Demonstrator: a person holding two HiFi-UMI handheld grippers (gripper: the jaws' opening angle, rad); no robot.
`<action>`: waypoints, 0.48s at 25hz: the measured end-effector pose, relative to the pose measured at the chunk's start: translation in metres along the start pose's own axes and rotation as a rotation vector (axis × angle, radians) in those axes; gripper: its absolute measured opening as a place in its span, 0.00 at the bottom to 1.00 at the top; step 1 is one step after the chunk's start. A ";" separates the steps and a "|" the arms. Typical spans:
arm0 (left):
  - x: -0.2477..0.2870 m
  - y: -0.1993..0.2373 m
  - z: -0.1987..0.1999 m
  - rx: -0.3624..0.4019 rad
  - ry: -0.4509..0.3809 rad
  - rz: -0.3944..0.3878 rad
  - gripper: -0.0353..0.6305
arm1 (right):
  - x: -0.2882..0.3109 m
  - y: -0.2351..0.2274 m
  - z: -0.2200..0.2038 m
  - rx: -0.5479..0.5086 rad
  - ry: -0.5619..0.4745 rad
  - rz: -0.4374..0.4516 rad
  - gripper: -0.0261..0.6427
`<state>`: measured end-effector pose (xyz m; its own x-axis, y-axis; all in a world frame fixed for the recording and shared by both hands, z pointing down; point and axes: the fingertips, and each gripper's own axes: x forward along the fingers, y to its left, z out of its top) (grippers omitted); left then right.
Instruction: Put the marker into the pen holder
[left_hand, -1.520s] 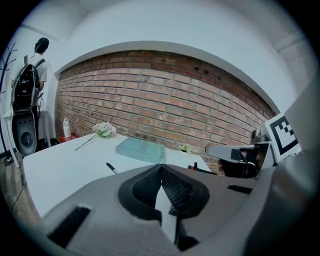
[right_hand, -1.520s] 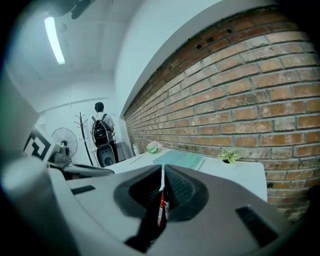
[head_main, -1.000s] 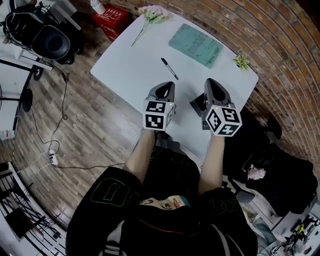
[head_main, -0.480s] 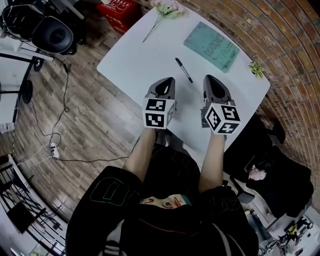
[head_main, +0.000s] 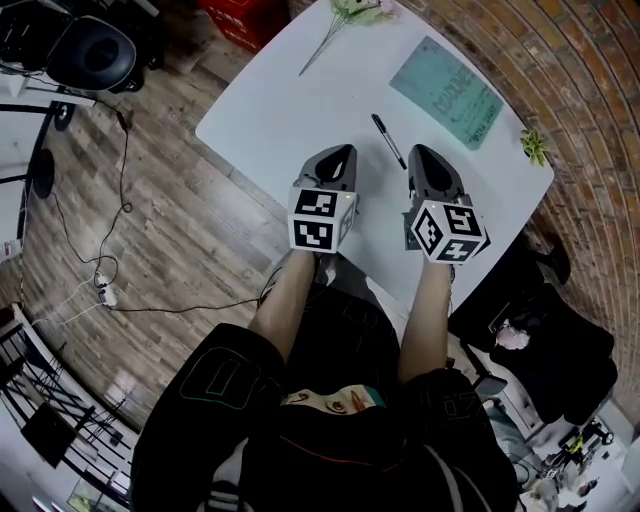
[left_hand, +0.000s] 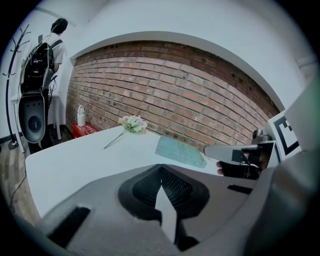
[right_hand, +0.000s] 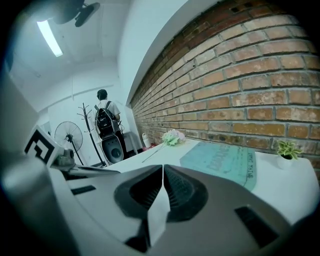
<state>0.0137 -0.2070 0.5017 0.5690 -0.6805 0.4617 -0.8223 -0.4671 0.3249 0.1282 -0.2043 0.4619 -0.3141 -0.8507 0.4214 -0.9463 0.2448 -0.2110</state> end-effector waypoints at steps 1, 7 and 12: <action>0.002 0.002 0.000 -0.006 0.001 -0.007 0.07 | 0.004 0.000 -0.002 -0.004 0.011 -0.002 0.06; 0.016 0.015 0.007 -0.023 0.002 -0.050 0.07 | 0.029 0.003 -0.016 -0.043 0.078 -0.021 0.06; 0.026 0.025 0.012 -0.022 0.010 -0.078 0.06 | 0.049 0.008 -0.025 -0.098 0.138 -0.020 0.07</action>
<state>0.0080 -0.2432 0.5119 0.6314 -0.6369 0.4423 -0.7752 -0.5056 0.3786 0.1033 -0.2325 0.5031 -0.2958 -0.7857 0.5433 -0.9534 0.2778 -0.1174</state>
